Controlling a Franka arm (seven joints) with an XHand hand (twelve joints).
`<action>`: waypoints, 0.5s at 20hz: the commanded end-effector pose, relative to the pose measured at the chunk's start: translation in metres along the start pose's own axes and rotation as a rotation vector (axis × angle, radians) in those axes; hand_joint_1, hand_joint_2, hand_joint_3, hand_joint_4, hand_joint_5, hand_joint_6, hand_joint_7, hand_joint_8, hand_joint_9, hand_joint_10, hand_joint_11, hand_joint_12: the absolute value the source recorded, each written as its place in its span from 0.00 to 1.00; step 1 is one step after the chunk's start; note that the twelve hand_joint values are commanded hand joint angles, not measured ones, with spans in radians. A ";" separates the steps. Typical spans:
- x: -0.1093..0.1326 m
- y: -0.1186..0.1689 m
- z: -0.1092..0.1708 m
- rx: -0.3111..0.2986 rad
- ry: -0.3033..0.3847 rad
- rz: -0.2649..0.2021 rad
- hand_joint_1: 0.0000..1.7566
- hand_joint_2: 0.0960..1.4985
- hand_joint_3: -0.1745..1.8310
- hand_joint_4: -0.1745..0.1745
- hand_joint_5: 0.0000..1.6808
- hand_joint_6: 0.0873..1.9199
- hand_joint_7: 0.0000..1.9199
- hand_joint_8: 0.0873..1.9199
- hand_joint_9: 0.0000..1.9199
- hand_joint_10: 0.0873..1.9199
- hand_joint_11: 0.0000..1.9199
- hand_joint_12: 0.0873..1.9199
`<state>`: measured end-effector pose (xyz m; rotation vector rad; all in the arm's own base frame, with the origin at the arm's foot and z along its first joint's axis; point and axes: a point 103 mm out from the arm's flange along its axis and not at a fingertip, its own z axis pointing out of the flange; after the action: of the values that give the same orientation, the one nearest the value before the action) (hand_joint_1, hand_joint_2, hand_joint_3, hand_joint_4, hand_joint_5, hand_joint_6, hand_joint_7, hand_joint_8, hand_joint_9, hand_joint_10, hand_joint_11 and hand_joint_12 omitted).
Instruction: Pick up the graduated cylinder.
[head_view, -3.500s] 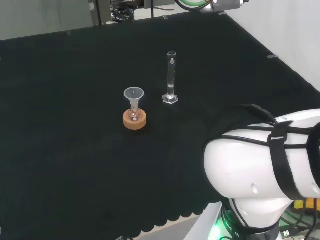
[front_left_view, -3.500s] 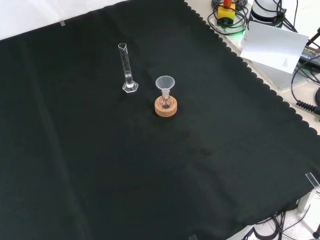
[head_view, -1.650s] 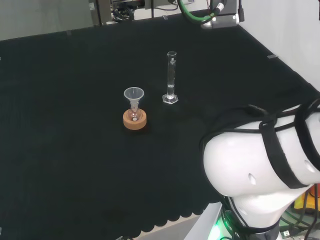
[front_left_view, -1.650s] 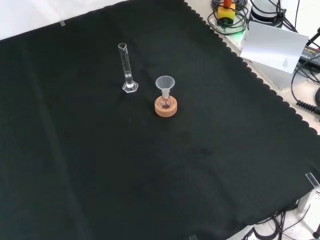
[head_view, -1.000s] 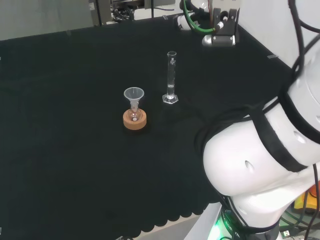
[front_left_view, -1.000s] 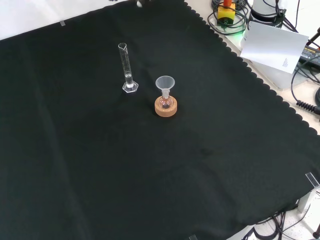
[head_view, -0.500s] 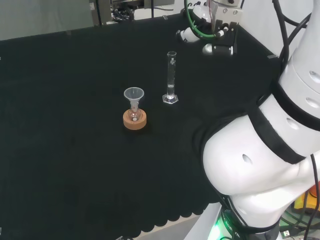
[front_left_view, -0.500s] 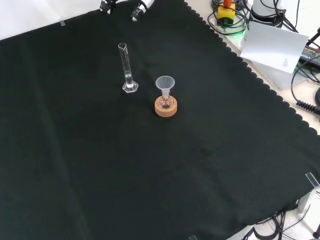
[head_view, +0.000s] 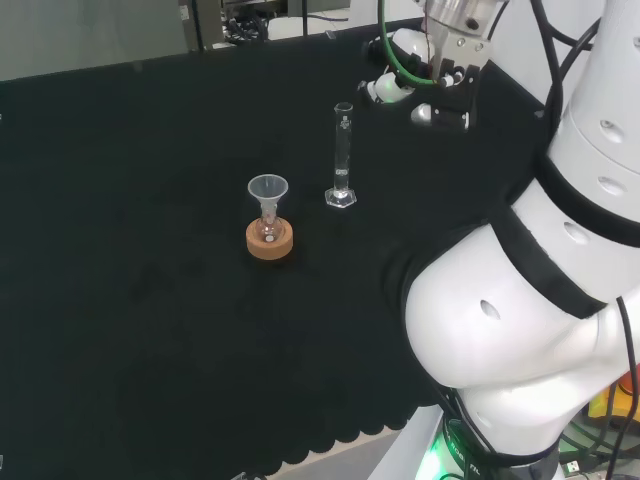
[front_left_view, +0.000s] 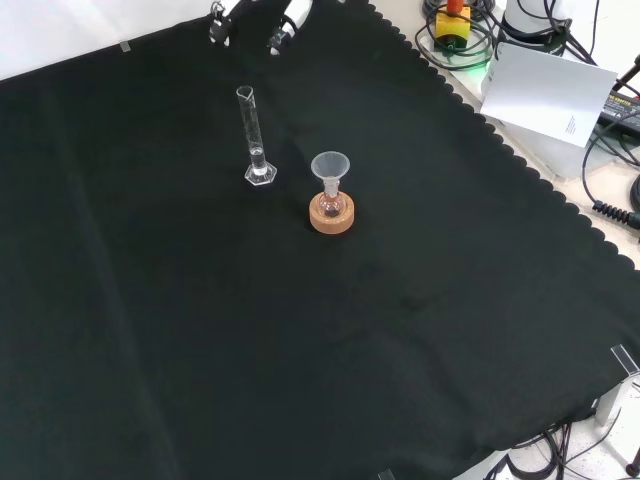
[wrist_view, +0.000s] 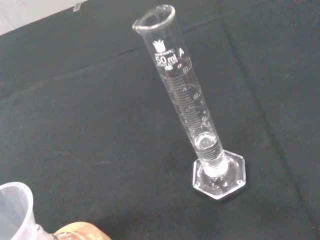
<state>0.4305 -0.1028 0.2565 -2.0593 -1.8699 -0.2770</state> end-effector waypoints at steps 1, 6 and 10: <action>-0.016 0.002 0.015 0.020 0.095 -0.004 0.53 0.67 0.00 0.36 0.29 0.00 0.20 0.31 0.32 0.26 0.20 0.66; -0.021 0.007 0.025 0.010 0.142 -0.016 0.60 0.66 0.00 0.36 0.30 0.00 0.19 0.30 0.30 0.25 0.19 0.66; -0.024 0.014 0.036 0.015 0.190 -0.041 0.62 0.66 0.00 0.36 0.32 0.00 0.20 0.30 0.31 0.25 0.19 0.66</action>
<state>0.4281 -0.1208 0.2373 -2.0429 -1.8134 -0.3147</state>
